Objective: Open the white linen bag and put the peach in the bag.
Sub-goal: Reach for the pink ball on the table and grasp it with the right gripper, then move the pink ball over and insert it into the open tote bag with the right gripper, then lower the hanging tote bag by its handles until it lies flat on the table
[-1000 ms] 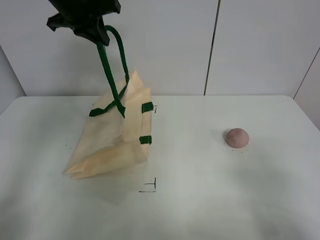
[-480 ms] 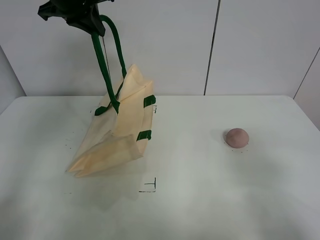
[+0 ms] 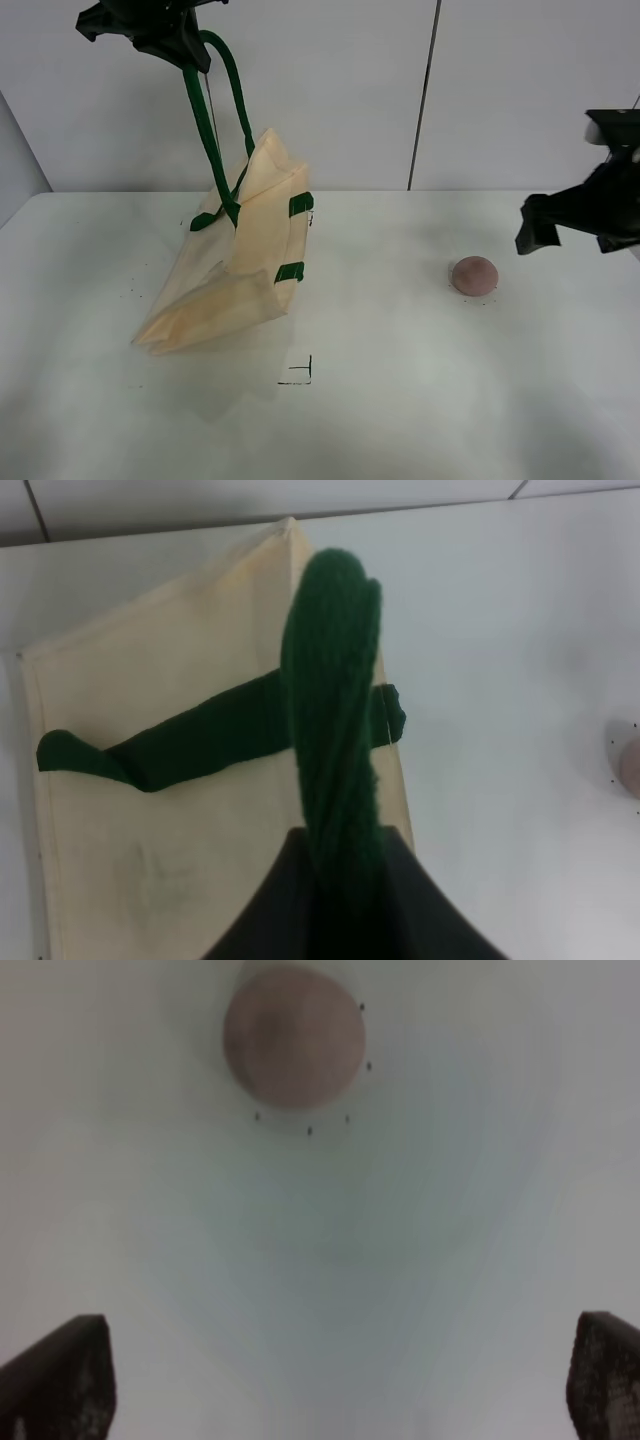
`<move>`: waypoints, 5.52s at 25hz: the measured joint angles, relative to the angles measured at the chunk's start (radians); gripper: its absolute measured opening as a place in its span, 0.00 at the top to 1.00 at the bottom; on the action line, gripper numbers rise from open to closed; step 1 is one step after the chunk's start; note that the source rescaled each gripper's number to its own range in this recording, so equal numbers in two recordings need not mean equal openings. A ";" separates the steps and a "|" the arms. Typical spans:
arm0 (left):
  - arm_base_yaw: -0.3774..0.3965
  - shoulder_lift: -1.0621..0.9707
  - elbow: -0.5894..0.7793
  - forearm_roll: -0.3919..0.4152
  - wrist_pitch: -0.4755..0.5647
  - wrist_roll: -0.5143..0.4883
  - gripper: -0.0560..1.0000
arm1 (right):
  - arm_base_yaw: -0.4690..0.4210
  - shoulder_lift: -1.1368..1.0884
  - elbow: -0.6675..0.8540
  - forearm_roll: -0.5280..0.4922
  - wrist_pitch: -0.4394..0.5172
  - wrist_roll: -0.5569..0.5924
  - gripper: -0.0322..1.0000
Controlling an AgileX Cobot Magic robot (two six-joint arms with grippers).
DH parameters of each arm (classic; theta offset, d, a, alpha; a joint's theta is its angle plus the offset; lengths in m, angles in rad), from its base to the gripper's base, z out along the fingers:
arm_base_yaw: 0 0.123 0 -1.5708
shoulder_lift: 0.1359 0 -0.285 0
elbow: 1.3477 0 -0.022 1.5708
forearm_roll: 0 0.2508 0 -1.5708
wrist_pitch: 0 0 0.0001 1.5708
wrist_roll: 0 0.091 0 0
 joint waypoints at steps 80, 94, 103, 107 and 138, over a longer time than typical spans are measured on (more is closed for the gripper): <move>0.000 -0.034 0.000 0.030 0.000 0.004 0.95 | 0.546 0.907 -0.860 0.584 -0.286 -0.620 0.43; 0.000 -0.034 0.003 0.030 0.000 0.004 0.95 | 0.521 0.870 -0.974 0.236 0.116 -0.266 0.00; 0.000 -0.034 0.003 0.030 0.000 0.003 0.95 | 0.370 0.866 -1.044 0.077 0.312 -0.024 0.00; 0.000 -0.034 0.003 0.030 0.000 0.003 0.95 | 0.261 0.866 -1.045 0.051 0.331 -0.018 0.00; 0.000 -0.034 0.003 0.030 0.000 0.004 0.95 | -0.009 0.116 -0.238 0.045 0.412 -0.036 0.00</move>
